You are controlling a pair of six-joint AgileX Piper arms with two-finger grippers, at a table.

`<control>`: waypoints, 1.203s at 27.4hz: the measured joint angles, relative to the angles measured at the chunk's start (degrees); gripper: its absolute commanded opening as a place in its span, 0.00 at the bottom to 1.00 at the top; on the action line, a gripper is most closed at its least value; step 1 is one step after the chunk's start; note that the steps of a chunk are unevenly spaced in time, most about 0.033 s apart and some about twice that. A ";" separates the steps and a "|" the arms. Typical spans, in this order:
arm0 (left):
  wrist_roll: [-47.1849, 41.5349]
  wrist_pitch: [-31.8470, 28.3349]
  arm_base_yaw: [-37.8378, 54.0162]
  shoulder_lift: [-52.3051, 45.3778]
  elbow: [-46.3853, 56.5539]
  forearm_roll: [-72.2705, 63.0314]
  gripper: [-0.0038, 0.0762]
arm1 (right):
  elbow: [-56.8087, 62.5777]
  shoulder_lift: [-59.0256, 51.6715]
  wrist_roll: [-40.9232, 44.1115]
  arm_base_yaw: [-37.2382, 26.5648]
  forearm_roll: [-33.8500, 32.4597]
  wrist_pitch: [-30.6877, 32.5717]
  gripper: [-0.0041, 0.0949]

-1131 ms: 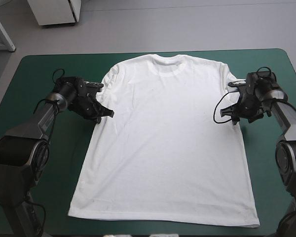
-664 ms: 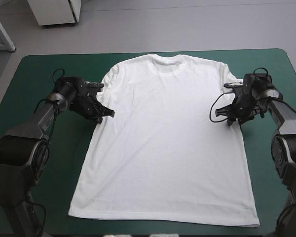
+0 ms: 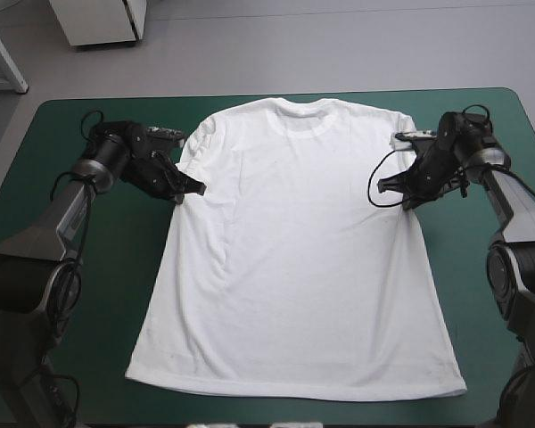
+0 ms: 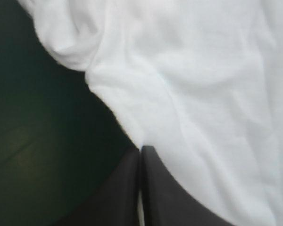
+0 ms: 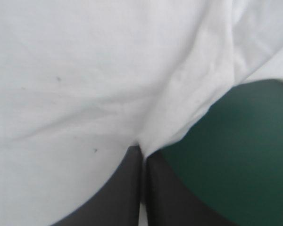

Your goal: Fold the cloth

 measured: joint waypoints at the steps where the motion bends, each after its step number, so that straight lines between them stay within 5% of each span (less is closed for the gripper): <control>1: 0.00 0.17 0.00 -1.55 -0.52 0.19 0.04 | -1.68 -1.33 0.00 0.00 0.13 0.59 0.02; 11: 0.20 1.72 0.00 -23.72 -3.21 3.77 0.04 | -6.72 -20.29 1.99 0.00 -5.30 3.34 0.02; 20: 0.20 0.78 0.00 -33.63 -7.89 5.13 0.04 | -6.90 -32.64 3.01 0.00 -7.43 -3.17 0.02; 33: 0.47 -19.48 0.00 -29.01 -8.74 6.53 0.04 | -16.70 -26.39 3.72 0.00 -7.43 -19.58 0.02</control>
